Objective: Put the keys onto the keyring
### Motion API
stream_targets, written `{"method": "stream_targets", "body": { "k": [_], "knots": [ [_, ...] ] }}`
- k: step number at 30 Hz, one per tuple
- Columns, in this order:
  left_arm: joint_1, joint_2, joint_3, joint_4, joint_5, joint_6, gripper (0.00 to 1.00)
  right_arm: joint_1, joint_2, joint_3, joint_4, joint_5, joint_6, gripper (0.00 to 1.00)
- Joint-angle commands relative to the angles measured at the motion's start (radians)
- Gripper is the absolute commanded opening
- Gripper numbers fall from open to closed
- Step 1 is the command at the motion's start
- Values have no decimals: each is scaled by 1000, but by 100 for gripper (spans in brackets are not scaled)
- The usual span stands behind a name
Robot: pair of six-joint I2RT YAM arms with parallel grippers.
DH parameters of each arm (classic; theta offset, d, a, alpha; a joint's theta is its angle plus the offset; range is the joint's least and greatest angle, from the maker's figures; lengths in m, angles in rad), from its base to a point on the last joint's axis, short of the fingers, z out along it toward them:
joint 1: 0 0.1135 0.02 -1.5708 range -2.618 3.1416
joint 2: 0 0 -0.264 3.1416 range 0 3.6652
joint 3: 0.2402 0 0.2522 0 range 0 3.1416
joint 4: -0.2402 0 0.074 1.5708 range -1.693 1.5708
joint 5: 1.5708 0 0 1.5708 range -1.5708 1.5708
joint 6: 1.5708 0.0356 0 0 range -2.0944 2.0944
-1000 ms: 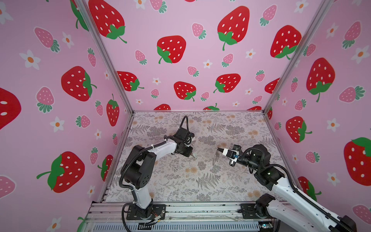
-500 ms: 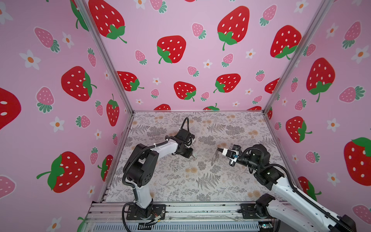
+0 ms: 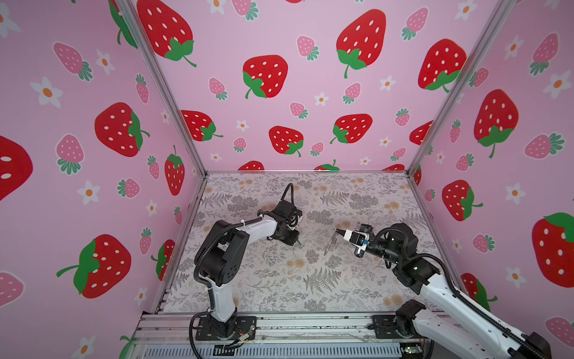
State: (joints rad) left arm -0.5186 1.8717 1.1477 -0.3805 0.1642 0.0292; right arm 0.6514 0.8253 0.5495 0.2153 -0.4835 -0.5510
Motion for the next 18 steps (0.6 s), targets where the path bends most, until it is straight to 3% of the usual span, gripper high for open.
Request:
{"method": "stream_targets", "body": {
  "k": [1, 10, 18],
  "knots": [
    [-6, 9, 32, -12, -13, 9, 17, -6, -2, 0, 10, -21, -18, 3],
    [-9, -2, 29, -9, -5, 21, 10, -7, -6, 0, 9, -21, -19, 3],
    [-17, -126, -27, 37, 67, 102, 4, -9, -5, -6, 11, -10, -24, 2]
  ]
}}
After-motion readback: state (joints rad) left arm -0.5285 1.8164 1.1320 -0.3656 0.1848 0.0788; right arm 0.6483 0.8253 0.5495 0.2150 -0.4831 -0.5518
